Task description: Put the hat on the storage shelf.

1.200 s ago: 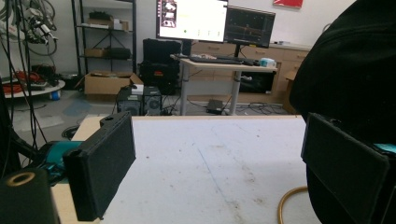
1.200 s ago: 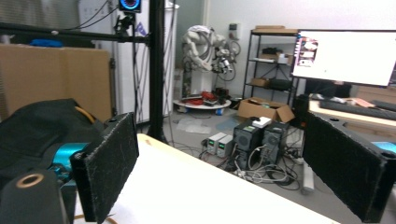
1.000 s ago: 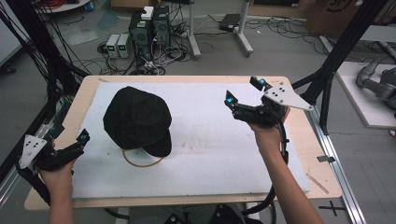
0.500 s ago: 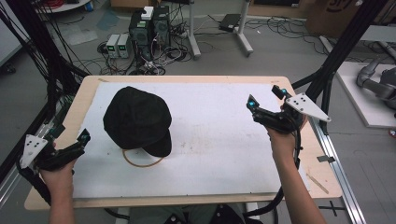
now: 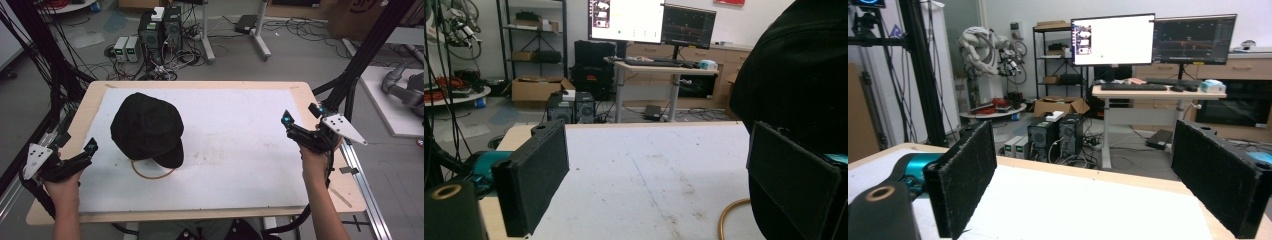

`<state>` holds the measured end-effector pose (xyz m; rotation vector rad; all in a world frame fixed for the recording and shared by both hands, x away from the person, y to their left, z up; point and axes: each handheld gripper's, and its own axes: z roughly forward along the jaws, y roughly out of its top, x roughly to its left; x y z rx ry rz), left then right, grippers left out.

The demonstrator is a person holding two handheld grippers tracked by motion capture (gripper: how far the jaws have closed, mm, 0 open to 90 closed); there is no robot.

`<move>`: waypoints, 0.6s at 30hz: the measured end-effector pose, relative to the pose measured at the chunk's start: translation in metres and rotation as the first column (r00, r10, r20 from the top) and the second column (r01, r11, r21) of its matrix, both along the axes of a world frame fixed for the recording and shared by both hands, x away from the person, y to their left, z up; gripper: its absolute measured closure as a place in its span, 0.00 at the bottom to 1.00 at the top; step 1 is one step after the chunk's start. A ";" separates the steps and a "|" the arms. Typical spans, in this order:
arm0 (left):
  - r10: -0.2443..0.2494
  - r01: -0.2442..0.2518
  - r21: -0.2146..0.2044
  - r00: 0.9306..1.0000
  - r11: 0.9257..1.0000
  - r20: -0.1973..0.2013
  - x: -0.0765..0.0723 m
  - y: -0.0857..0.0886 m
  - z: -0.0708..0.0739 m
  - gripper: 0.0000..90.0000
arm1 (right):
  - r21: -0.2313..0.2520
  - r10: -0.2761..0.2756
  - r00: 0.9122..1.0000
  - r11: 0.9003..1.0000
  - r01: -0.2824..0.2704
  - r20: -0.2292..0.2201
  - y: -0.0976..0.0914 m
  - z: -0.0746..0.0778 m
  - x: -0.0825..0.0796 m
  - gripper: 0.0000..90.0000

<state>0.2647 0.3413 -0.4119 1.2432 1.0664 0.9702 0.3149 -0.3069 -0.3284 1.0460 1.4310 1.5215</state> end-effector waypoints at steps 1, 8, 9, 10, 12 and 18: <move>0.000 0.000 0.000 1.000 1.000 0.000 0.000 0.000 0.000 0.11 | -0.001 -0.005 1.000 1.000 0.005 0.004 -0.002 -0.002 0.000 0.12; 0.001 0.000 -0.004 1.000 1.000 0.004 0.001 0.000 0.000 0.11 | 0.000 -0.032 0.999 0.999 0.032 -0.001 -0.011 -0.018 0.000 0.12; 0.000 0.000 -0.004 1.000 1.000 0.004 0.001 0.000 0.000 0.11 | -0.003 -0.038 0.999 0.999 0.038 -0.010 -0.012 -0.021 0.000 0.12; 0.001 -0.001 -0.003 1.000 1.000 0.005 0.001 0.000 0.000 0.11 | -0.007 -0.044 0.999 0.999 0.043 -0.009 -0.014 -0.023 0.001 0.12; 0.000 0.000 -0.001 1.000 1.000 0.005 0.001 0.000 0.001 0.11 | -0.008 -0.052 0.999 0.999 0.052 -0.016 -0.016 -0.026 0.001 0.12; -0.002 0.002 0.001 1.000 1.000 0.007 0.001 0.000 0.002 0.11 | -0.010 -0.066 0.997 0.998 0.066 -0.033 -0.019 -0.039 0.000 0.12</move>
